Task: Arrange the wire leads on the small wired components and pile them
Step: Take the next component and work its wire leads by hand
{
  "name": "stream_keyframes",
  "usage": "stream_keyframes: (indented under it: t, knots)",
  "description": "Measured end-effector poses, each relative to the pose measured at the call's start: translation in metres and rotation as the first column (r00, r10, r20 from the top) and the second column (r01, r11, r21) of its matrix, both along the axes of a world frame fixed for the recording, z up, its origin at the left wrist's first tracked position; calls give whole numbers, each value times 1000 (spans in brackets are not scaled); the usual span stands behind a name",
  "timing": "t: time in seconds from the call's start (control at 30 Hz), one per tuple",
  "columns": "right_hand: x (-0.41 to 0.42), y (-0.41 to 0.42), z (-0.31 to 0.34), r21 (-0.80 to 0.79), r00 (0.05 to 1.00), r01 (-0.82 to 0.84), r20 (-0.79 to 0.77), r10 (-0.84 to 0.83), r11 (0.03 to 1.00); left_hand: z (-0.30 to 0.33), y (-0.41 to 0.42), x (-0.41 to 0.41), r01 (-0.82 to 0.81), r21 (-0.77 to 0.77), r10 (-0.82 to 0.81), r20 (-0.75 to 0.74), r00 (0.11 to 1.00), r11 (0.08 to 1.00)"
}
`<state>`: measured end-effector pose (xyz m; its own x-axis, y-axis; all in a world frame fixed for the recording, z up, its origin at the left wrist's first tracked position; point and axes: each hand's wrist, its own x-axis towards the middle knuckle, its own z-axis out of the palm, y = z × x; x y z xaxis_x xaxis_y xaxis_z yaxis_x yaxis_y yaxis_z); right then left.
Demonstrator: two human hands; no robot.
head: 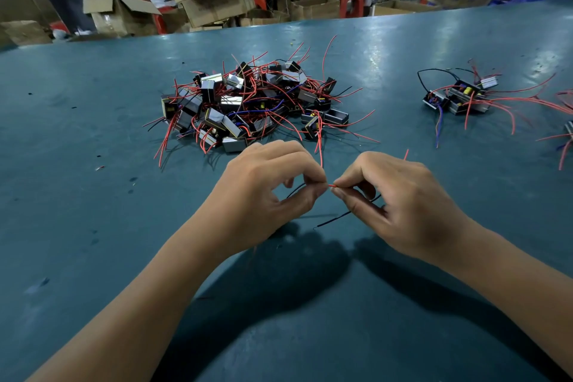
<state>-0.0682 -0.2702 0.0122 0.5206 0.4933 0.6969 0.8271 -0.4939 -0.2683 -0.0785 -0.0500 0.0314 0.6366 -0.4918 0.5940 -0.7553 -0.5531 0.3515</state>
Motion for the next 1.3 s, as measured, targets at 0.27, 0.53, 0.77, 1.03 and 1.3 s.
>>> stream_keyframes:
  t: [0.27, 0.53, 0.77, 1.03, 1.3]
  knots:
    - [0, -2, 1, -55, 999, -39, -24, 38, 998, 5, 3, -1, -18, 154, -3, 130, 992, 988]
    - [1, -2, 2, -84, 998, -60, -13, 59, 995, 7, 2, -3, 36, 60, -34, -36, 999, 998]
    - [-1, -1, 3, -139, 998, -55, 3, 56, 989, 9, 2, -7, 41, 91, -34, -79, 996, 995]
    - [0, -1, 2, -146, 999, -46, 7, 47, 988, 12, 1, -6, -69, 218, 44, 120, 992, 973]
    - [0, 1, 2, -109, 998, -59, -44, 55, 992, 16, 5, -5, -93, 279, 36, 202, 979, 956]
